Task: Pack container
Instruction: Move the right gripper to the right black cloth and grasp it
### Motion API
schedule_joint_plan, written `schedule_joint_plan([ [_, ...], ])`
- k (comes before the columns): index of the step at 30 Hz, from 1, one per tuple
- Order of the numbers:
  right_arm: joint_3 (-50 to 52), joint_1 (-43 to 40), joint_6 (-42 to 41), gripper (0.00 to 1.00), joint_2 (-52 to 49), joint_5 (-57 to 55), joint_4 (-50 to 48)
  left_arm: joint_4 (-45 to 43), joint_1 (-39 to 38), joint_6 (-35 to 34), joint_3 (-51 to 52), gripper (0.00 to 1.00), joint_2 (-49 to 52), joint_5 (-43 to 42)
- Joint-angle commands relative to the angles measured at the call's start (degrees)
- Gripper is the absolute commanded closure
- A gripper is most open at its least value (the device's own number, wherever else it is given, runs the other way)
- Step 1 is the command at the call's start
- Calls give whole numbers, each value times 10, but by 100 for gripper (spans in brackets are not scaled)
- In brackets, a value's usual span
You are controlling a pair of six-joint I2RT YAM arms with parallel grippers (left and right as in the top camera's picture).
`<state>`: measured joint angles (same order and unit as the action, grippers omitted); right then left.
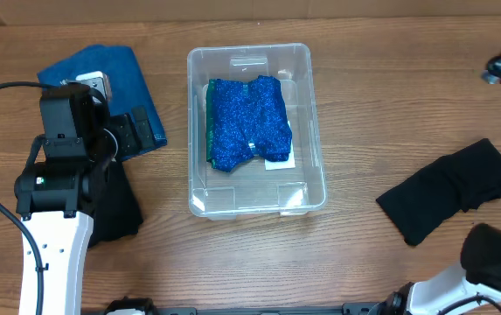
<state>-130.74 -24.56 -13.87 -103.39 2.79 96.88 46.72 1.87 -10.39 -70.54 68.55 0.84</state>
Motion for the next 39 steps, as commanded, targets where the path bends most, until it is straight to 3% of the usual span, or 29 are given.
schedule_joint_plan([
  [1,77,-37,7,0,96,20,1,-3,-4,1,-13,0,4,9],
  [8,434,-112,-3,0,227,78,-116,-3,-4,0,-13,0,4,8],
  [14,692,-140,-7,0,226,127,-297,-2,-4,1,-13,0,4,8],
  [18,794,-140,-12,0,222,145,-411,-2,-4,1,-13,0,4,8],
  [24,902,-140,-12,0,222,142,-586,-2,-4,1,-13,0,4,8],
  [31,957,-140,-12,0,221,115,-676,0,-4,1,-13,0,4,9],
  [36,980,-140,-9,0,176,190,-731,-1,-4,1,-13,0,4,9],
  [37,980,-140,-10,4,167,206,-738,-1,-4,1,-13,0,4,9],
  [39,980,-140,-10,22,158,240,-751,0,-4,1,-13,0,4,9],
])
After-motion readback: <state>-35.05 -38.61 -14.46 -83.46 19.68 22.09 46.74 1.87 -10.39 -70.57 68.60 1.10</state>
